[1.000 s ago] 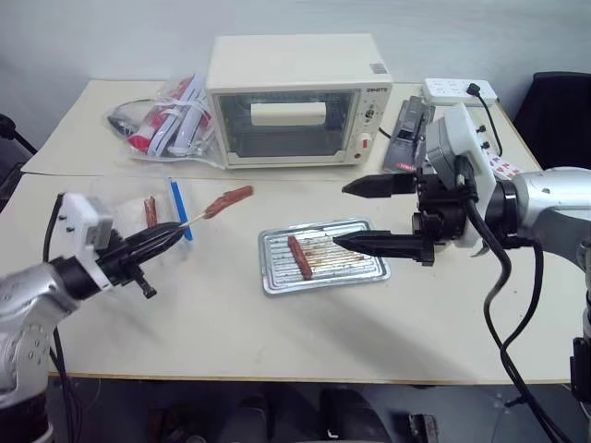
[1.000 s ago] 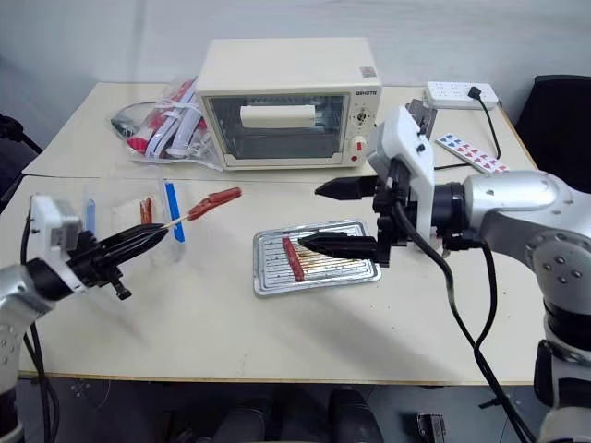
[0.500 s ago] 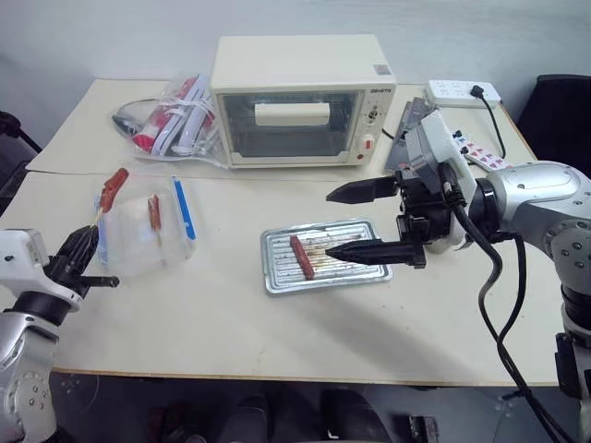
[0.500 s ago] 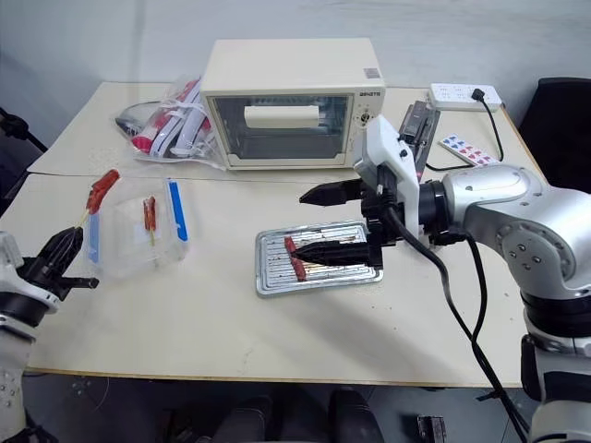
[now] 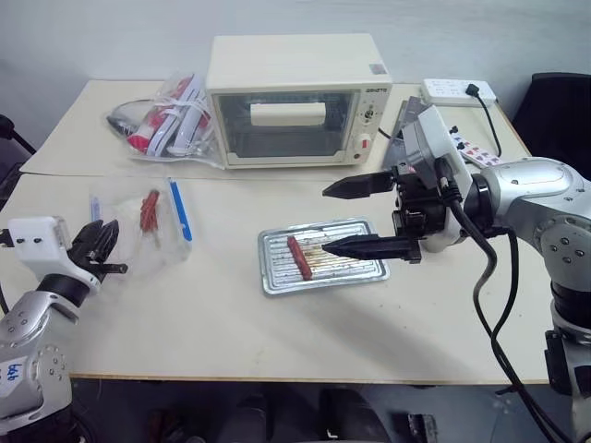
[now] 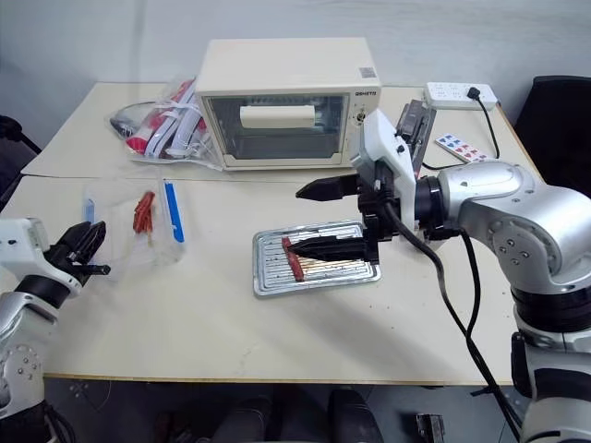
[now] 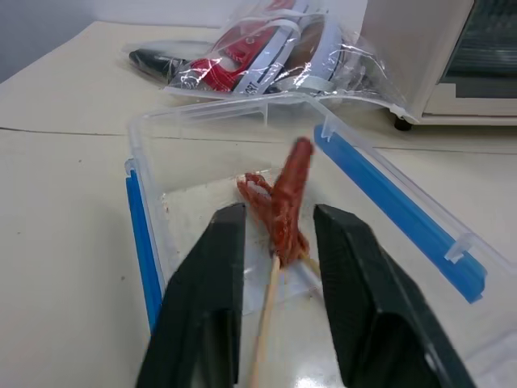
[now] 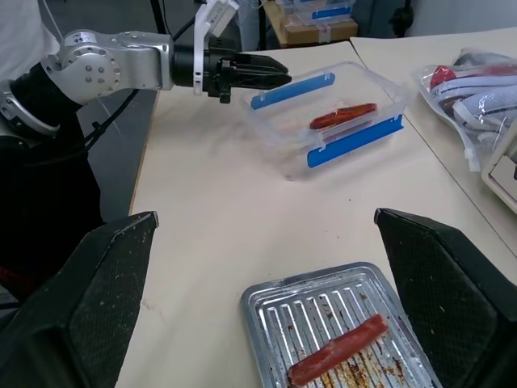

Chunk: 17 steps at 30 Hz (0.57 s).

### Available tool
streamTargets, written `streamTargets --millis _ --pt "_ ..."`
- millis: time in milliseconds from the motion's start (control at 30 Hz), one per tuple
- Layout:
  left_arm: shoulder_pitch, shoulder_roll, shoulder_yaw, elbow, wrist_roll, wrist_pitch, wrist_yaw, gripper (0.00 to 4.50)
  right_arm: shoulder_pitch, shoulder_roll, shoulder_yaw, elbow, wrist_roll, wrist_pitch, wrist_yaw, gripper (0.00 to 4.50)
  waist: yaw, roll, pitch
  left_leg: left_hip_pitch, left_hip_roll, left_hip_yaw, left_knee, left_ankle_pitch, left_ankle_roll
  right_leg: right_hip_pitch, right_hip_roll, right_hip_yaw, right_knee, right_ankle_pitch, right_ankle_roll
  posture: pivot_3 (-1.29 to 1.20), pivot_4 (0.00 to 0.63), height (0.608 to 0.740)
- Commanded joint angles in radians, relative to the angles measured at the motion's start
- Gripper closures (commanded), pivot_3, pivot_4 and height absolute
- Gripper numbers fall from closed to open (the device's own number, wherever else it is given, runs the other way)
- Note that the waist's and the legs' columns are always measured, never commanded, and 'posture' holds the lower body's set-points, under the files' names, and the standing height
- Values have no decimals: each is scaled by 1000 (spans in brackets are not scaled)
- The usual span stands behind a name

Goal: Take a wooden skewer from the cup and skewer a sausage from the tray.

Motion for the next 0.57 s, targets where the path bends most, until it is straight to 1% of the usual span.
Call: streamTargets --millis 33,133,200,267,333,467,567 --pt "56 44 153 -80 -148 38 -47 2783 -5 12 -1 -4 -11 -27 20 0 1 0 0 0 0 0 0 0 0 0 0 0 0 0 0 0 150 740" --pt "148 100 287 -96 -282 86 -127 2783 -2 19 10 4 -24 -33 36 0 -1 0 0 0 0 0 0 0 0 0 0 0 0 0 0 0 150 740" --pt "228 143 369 -88 -336 105 -191 2783 0 18 18 9 -34 -39 48 0 1 0 0 0 0 0 0 0 0 0 0 0 -1 0 0 0 150 740" --pt "302 177 440 -64 -353 108 -251 2783 2 19 24 15 -44 -45 57 0 1 0 0 0 0 0 0 0 0 1 0 0 -1 0 0 0 150 740" --pt "366 212 513 -2 -347 95 -302 2783 6 22 27 21 -56 -50 65 0 1 -1 1 0 0 0 -1 0 0 2 0 0 -3 0 0 0 150 740" --pt "427 250 571 81 -334 64 -376 2783 18 26 28 26 -70 -57 77 0 1 0 1 1 0 0 -1 0 1 2 0 0 -3 0 0 0 150 740" --pt "448 270 554 87 -316 40 -423 2783 24 34 28 29 -79 -59 75 0 2 0 1 1 0 0 -1 -1 1 2 -1 -1 -4 0 0 0 150 740"
